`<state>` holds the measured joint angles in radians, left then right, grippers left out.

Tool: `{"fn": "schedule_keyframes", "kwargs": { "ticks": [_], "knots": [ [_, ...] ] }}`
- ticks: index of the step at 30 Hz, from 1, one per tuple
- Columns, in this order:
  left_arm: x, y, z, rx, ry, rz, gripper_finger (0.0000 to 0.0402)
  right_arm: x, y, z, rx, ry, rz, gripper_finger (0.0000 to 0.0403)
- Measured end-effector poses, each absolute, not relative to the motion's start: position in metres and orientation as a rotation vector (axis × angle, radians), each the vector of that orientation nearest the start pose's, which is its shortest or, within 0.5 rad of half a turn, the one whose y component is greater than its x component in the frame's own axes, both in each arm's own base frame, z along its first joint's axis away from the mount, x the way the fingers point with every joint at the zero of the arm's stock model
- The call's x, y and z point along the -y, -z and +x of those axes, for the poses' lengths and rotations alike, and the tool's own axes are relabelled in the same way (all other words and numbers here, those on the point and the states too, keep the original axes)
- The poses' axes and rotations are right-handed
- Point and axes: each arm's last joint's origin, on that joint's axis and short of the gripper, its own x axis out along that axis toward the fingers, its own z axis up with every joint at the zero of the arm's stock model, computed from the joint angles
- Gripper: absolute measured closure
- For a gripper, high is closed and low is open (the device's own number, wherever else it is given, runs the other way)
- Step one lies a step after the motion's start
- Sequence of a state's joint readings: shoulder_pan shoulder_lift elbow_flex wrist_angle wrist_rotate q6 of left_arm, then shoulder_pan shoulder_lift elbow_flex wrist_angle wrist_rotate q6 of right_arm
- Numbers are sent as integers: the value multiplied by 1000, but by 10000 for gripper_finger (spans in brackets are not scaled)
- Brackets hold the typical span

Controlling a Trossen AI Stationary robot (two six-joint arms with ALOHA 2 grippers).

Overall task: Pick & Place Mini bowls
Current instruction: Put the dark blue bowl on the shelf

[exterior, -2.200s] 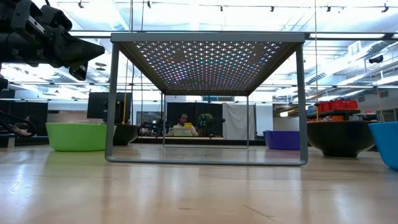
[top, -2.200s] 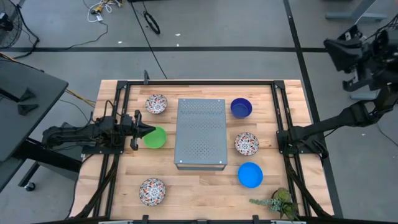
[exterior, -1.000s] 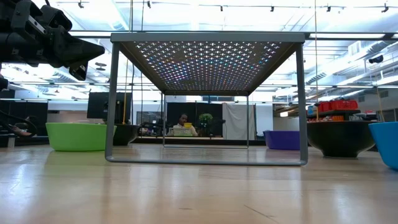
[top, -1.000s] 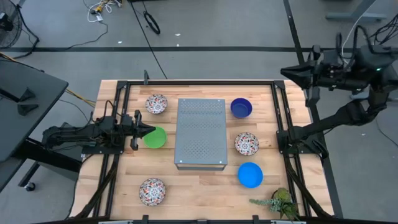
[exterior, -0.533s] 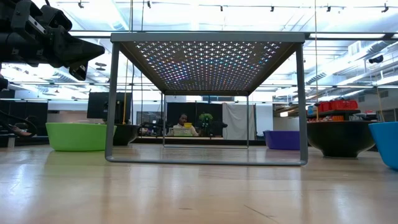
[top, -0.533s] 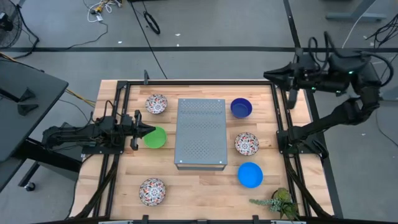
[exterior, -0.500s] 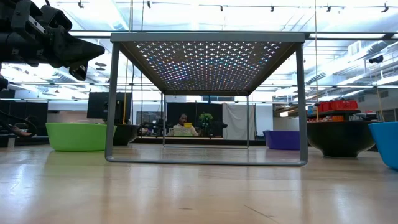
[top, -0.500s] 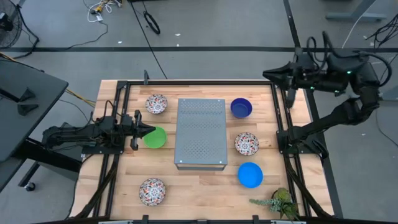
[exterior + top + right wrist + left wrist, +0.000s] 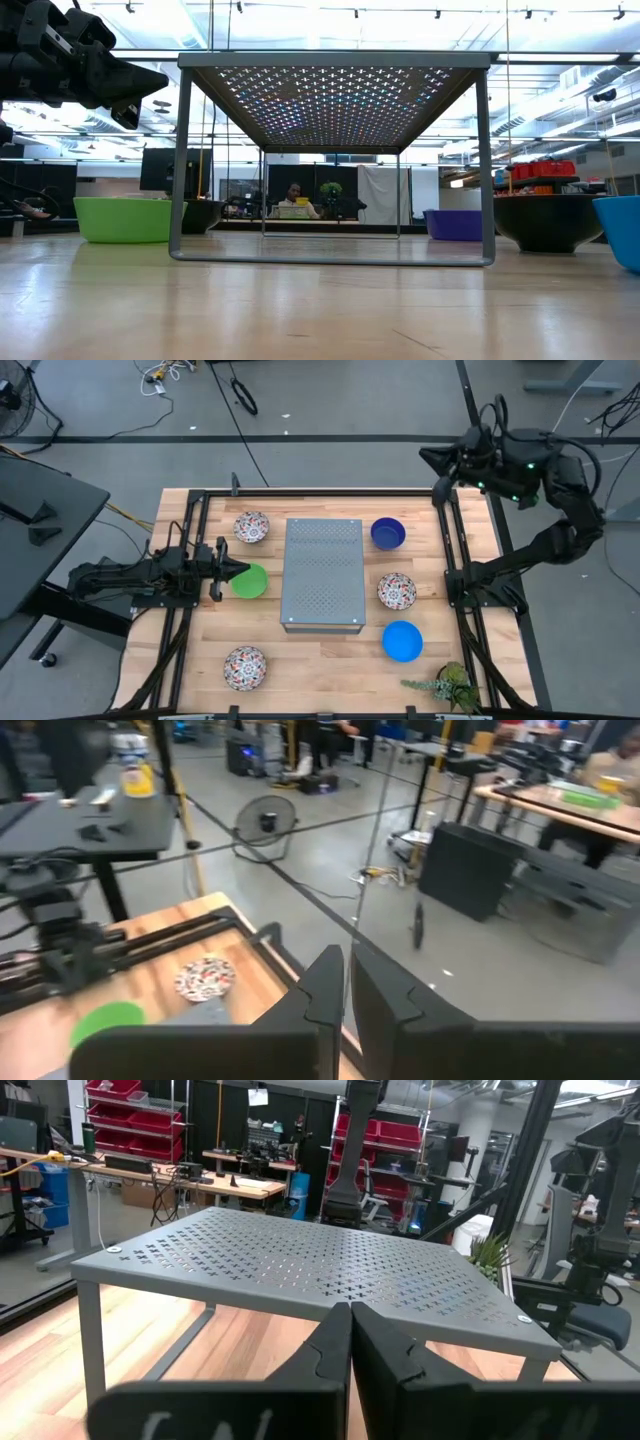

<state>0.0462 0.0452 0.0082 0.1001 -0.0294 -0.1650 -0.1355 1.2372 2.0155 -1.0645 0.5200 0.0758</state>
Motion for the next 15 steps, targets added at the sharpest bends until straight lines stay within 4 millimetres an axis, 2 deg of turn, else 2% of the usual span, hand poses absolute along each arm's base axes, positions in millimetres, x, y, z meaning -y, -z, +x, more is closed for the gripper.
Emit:
{"fn": "schedule_keyframes", "kwargs": {
  "ticks": [15],
  "knots": [
    [-5, -172, 100, 69, -70, -164, 387, 82, -527, 161, -385, 909, 39, 376]
  ]
}}
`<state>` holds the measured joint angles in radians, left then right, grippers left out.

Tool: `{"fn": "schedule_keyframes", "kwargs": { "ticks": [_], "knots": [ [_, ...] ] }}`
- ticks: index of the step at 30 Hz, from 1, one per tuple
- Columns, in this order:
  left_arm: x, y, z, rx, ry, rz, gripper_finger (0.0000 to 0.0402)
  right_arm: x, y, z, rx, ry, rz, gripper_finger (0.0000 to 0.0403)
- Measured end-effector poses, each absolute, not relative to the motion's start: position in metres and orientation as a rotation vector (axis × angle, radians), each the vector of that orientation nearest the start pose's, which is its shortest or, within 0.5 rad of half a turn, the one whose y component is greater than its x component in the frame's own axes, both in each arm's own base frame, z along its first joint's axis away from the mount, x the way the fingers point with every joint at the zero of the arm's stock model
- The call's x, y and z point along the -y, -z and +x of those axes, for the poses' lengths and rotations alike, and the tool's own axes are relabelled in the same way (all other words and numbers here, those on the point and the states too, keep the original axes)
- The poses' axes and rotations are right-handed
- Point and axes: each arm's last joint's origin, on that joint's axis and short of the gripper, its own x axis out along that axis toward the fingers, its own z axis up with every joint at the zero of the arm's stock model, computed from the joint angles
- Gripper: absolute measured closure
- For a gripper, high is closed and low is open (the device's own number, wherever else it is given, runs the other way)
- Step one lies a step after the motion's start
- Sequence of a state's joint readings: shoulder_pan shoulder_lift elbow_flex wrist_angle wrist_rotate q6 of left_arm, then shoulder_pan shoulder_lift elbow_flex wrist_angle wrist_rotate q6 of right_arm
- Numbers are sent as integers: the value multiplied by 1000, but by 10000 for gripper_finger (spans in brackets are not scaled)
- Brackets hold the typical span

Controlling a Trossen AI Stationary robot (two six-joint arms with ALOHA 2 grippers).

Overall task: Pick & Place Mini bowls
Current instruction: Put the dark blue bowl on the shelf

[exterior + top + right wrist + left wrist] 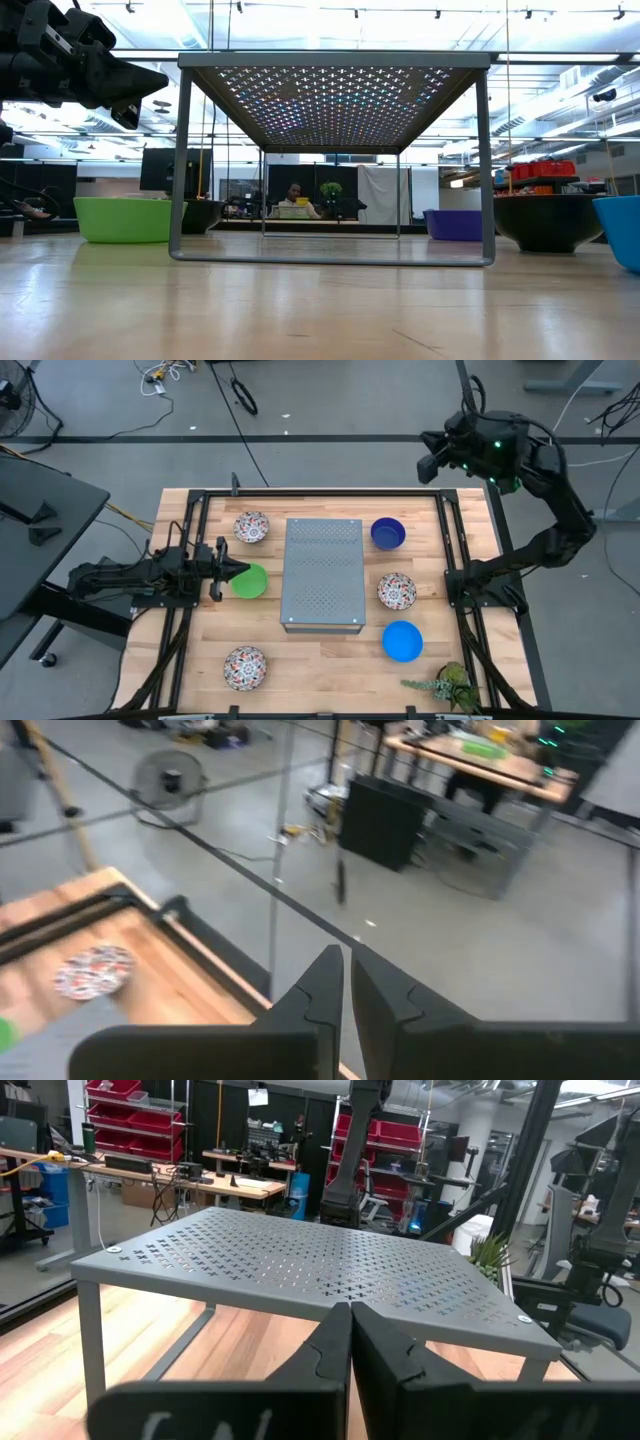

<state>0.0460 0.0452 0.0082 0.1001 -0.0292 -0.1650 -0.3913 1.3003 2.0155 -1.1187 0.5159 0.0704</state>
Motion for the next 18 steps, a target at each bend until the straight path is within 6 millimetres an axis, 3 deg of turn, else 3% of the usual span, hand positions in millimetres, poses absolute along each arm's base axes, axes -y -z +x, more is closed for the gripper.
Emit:
{"fn": "schedule_keyframes", "kwargs": {
  "ticks": [13, 18],
  "knots": [
    [-5, -172, 100, 69, -70, -164, 387, 124, -521, 148, -450, 1115, 60, 376],
    [-5, -172, 100, 69, -70, -164, 387, 133, -515, 145, -496, 1096, 110, 376]
  ]
}}
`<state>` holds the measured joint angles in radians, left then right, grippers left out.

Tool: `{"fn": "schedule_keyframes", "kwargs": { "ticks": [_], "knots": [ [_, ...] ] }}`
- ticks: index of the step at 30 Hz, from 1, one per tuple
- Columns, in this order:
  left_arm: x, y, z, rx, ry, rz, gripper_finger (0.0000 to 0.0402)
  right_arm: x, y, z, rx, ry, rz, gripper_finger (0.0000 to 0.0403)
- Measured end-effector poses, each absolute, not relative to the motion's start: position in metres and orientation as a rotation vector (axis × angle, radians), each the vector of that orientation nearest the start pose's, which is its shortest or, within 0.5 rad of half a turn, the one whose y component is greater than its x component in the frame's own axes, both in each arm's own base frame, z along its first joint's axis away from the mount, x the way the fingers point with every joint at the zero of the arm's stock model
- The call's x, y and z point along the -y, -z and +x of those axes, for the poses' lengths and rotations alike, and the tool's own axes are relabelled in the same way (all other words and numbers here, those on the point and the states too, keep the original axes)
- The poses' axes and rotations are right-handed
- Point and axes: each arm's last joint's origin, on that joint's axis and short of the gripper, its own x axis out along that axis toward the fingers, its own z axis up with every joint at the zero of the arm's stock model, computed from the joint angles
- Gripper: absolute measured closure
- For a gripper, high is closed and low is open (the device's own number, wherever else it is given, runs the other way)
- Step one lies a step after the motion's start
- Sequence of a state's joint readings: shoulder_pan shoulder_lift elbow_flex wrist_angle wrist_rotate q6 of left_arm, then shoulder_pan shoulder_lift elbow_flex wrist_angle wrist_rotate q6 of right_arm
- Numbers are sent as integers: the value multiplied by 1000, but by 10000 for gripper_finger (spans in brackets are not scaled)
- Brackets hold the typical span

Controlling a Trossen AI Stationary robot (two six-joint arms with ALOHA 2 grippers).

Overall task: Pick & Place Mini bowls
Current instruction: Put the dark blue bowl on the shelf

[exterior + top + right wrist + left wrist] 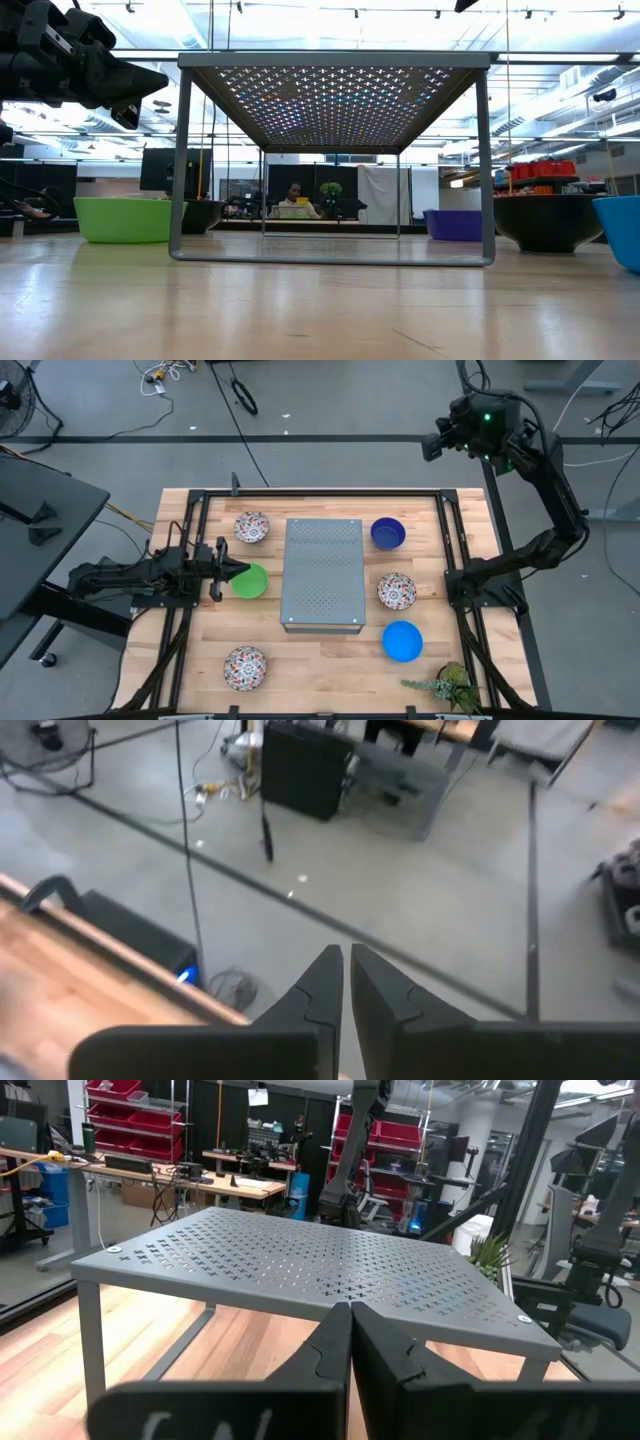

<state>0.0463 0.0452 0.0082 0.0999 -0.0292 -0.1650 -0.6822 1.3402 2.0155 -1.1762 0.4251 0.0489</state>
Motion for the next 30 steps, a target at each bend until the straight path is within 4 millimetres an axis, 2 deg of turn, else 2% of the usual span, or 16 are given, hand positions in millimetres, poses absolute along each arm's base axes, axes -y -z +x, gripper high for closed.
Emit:
{"fn": "schedule_keyframes", "kwargs": {
  "ticks": [14, 30],
  "knots": [
    [-5, -172, 100, 69, -70, -164, 388, 152, -484, 152, -760, 1018, 260, 376],
    [-5, -172, 100, 69, -70, -164, 387, 166, -455, 170, -950, 928, 347, 376]
  ]
}}
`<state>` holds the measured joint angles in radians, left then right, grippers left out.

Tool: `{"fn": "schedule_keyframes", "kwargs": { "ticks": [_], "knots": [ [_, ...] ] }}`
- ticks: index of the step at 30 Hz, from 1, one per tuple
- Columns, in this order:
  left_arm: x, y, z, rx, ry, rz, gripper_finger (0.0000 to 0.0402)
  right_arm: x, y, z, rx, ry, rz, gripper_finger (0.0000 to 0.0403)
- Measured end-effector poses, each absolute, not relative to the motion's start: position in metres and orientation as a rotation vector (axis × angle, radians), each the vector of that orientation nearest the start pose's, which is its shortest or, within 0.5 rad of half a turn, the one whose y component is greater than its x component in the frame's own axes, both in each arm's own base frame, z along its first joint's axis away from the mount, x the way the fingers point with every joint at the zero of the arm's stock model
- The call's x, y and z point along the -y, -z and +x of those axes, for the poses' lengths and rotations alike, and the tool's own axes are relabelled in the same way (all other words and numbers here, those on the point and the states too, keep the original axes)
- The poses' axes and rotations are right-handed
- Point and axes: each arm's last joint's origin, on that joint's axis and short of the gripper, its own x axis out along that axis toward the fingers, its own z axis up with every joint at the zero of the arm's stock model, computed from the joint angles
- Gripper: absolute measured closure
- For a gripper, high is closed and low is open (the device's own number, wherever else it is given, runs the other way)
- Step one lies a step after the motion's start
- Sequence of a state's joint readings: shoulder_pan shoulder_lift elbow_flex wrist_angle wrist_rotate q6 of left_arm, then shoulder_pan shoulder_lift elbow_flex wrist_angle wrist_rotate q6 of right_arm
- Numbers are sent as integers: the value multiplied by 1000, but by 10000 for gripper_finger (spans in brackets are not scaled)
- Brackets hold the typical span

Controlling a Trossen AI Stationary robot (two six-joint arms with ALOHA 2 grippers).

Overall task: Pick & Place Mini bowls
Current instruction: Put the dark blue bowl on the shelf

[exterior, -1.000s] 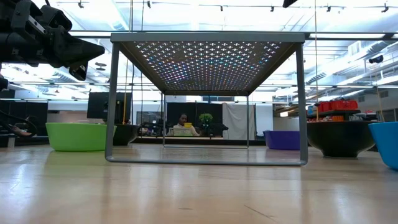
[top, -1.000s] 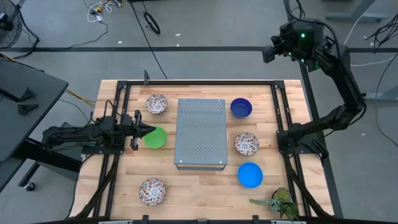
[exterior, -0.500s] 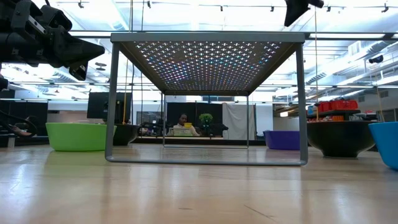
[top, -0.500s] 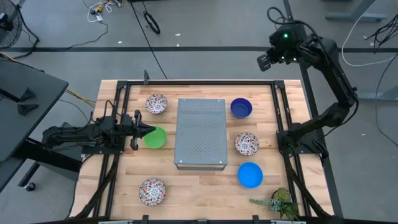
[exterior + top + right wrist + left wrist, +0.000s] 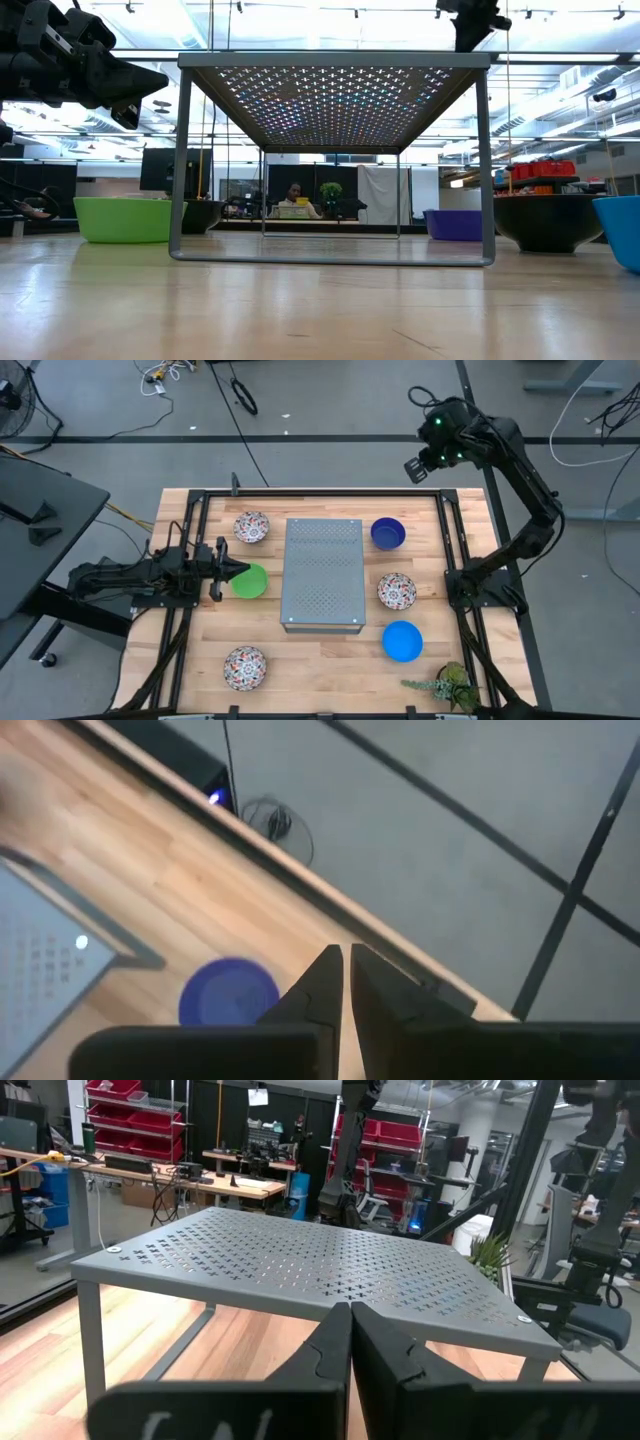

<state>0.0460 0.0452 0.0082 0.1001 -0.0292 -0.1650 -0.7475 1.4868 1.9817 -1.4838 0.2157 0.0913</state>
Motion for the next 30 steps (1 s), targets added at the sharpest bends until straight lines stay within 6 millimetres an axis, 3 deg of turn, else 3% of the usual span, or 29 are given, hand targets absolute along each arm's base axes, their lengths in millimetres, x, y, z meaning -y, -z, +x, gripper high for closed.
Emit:
{"fn": "schedule_keyframes", "kwargs": {
  "ticks": [7, 24, 30],
  "knots": [
    [-5, -172, 100, 69, -70, -164, 387, 166, -424, 170, -1044, 924, 393, 376],
    [-5, -172, 100, 69, -71, -164, 387, 158, -308, 167, -1222, 798, 542, 375],
    [-5, -172, 100, 69, -70, -164, 387, 158, -274, 170, -1210, 756, 629, 344]
  ]
}}
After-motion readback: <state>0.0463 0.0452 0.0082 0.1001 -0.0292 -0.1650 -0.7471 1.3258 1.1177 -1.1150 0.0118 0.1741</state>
